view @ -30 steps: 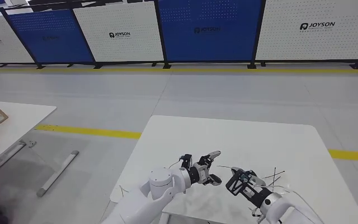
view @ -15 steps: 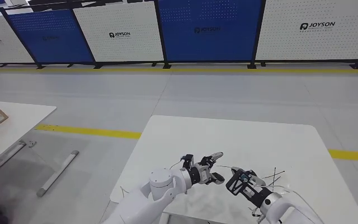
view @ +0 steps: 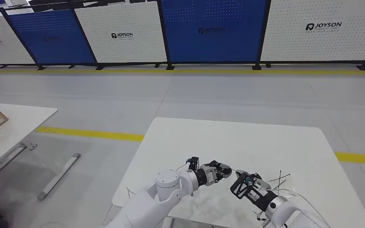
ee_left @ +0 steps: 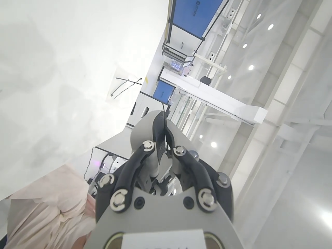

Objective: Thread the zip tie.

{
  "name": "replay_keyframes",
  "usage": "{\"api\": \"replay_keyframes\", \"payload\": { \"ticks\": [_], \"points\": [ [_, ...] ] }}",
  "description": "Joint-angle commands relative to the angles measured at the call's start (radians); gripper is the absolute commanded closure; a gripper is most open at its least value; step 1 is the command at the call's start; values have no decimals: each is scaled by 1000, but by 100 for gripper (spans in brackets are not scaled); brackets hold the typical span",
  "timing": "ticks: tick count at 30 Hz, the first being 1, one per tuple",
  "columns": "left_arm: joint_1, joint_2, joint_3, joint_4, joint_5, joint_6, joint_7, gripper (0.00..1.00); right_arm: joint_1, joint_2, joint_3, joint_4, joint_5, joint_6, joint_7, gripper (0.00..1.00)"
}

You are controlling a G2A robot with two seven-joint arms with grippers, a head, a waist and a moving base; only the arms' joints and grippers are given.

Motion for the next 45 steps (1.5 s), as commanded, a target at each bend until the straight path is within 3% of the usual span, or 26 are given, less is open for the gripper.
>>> {"api": "replay_keyframes", "payload": {
  "ticks": [1, 13, 14, 15, 18, 28, 32, 34, 39, 45],
  "points": [
    [-1, -1, 2, 2, 2, -2, -1, 100, 0, 0, 0, 0, 0, 0, 0, 100],
    [6, -3, 4, 4, 19, -8, -6, 100, -10, -7, 16, 9, 16, -5, -17, 100],
    [7, -3, 3, 5, 19, -7, -6, 100, -11, -8, 19, 9, 18, -7, -18, 92],
    [6, -4, 2, 6, 18, -6, -7, 100, -13, -9, 22, 9, 18, -10, -19, 72],
    [6, -4, 0, 8, 14, -2, -10, 100, -18, -12, 29, 9, 17, -16, -19, 52],
    [5, -8, -5, 13, 1, -3, -10, 100, -31, -23, 47, 7, 10, -35, -11, 25],
    [12, -9, -15, 10, 6, -38, 11, 100, -41, -27, 62, 7, 28, -25, 4, 9],
    [23, -8, -23, 5, 31, -81, 37, 100, -52, -30, 82, 11, 73, 0, 14, 0],
    [54, -9, -37, -6, 91, -167, 109, 100, -76, -32, 136, 14, 160, 32, 64, 0],
    [60, -12, -40, -10, 131, -176, 164, 100, -79, -33, 174, 16, 242, 9, 145, 0]
  ]
}}
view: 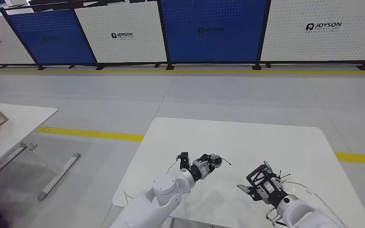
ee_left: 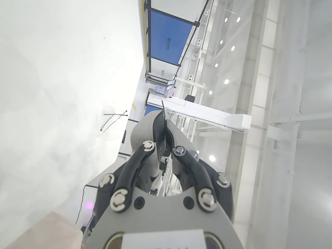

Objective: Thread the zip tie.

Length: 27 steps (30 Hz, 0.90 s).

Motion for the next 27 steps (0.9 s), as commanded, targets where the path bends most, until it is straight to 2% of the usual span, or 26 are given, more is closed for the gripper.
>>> {"api": "replay_keyframes", "payload": {
  "ticks": [1, 7, 9, 10, 11, 12, 15, 18, 19, 22, 23, 27],
  "points": [
    [1, -1, 2, -2, 8, 2, 10, 100, 1, 0, 0, 0, 0, -1, 2, 0],
    [1, -1, 2, -2, 8, 2, 10, 100, 1, 0, 0, 0, 0, -1, 2, 0],
    [1, -1, 2, -2, 8, 2, 10, 100, -3, -3, 3, 12, 61, -18, -11, 0],
    [1, -1, 2, -2, 8, 2, 10, 100, -1, -5, 14, 26, 112, -16, -14, 0],
    [1, -1, 2, -2, 8, 0, 10, 100, 2, -7, 21, 43, 198, -44, -9, 0],
    [5, -2, 0, 1, 8, -15, 12, 100, 18, -7, 42, 71, 300, -92, 1, 0],
    [21, -3, -1, 12, 64, -75, 40, 100, 44, -7, 91, 147, 552, -188, 43, 0],
    [44, -2, 2, 14, 143, -160, 60, 100, 68, -5, 102, 184, 824, -194, 120, 0],
    [58, -1, 4, 15, 188, -201, 62, 100, 89, -3, 103, 197, 933, -194, 175, 0],
    [88, 0, 15, 19, 273, -256, 73, 100, 146, 0, 88, 225, 1155, -194, 314, 0],
    [93, 0, 18, 19, 287, -265, 76, 100, 159, -1, 83, 235, 1192, -194, 341, 0],
    [94, 0, 18, 19, 291, -268, 77, 100, 159, -1, 83, 235, 1192, -194, 341, 0]
  ]
}}
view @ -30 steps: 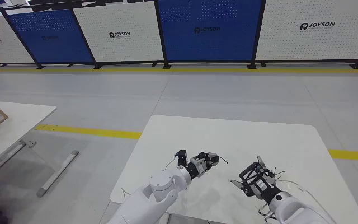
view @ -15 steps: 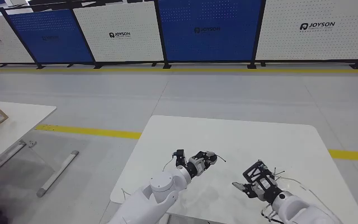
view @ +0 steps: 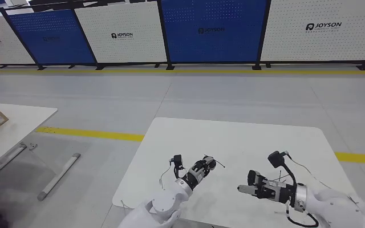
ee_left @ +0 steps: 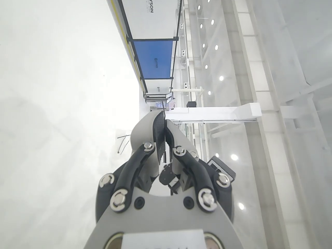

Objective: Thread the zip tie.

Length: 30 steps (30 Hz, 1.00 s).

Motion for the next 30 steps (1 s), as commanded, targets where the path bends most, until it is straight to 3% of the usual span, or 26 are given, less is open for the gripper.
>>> {"api": "replay_keyframes", "payload": {
  "ticks": [1, 7, 8, 14, 18, 28, 30],
  "points": [
    [0, 0, 0, 0, -2, 1, 0, 100, -1, 0, 0, -1, -42, 0, -8, 0],
    [0, 0, -1, -1, -2, 1, 1, 100, -3, 0, -1, 0, -37, 1, -11, 0],
    [3, -1, -2, -10, -3, -3, 9, 100, -7, -3, -11, 12, 7, 0, -16, 0],
    [49, 0, -9, -79, -7, 1, 3, 100, 54, -22, -75, 120, 64, 0, -14, 0],
    [68, 1, -8, -94, 24, 13, 2, 100, 104, -42, -129, 205, 153, 0, -6, 0],
    [68, 1, -8, -94, 24, 13, 2, 100, 104, -42, -129, 205, 153, 0, -6, 0],
    [69, -1, -8, -97, 16, 8, 7, 100, 93, -46, -133, 202, 205, 0, -12, 0]
  ]
}}
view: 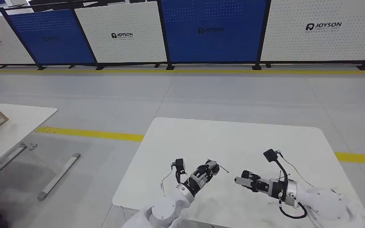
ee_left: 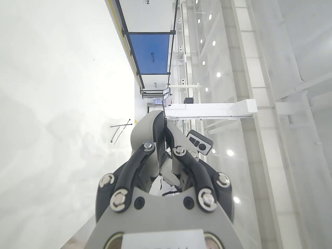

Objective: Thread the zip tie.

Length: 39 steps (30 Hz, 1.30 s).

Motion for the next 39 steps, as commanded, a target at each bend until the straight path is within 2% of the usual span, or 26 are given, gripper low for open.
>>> {"api": "replay_keyframes", "payload": {
  "ticks": [1, 6, 12, 13, 14, 15, 16, 22, 23, 25, 29, 39],
  "points": [
    [1, -2, 1, -3, -6, -8, 3, 100, -4, -3, 1, 9, 67, -1, 4, 0],
    [11, -5, 4, -11, -1, -14, -11, 100, 54, -29, -35, 120, 234, -1, 103, 0],
    [26, -7, 8, -31, 28, -5, 2, 100, 120, -67, -71, 202, 258, -1, 146, 0],
    [28, -8, 9, -33, 32, -4, 4, 100, 126, -71, -75, 213, 253, -1, 141, 7],
    [30, -8, 11, -36, 36, -4, 5, 100, 132, -76, -81, 222, 245, -1, 141, 31],
    [32, -9, 12, -38, 39, -4, 6, 100, 138, -81, -86, 230, 240, -1, 141, 33],
    [34, -9, 14, -41, 42, -4, 8, 100, 144, -86, -91, 240, 236, -1, 139, 50],
    [39, -13, 17, -46, 45, 4, 7, 100, 157, -106, -95, 267, 226, -1, 154, 68],
    [39, -14, 17, -47, 43, 5, 9, 100, 155, -109, -92, 269, 224, -1, 158, 74],
    [40, -15, 17, -47, 39, 3, 11, 100, 153, -112, -86, 269, 219, -1, 164, 78],
    [39, -18, 16, -46, 33, 2, 13, 100, 146, -118, -72, 272, 217, -1, 184, 100],
    [31, -25, 11, -36, 21, 5, 7, 100, 130, -132, -40, 270, 205, -1, 214, 100]
  ]
}}
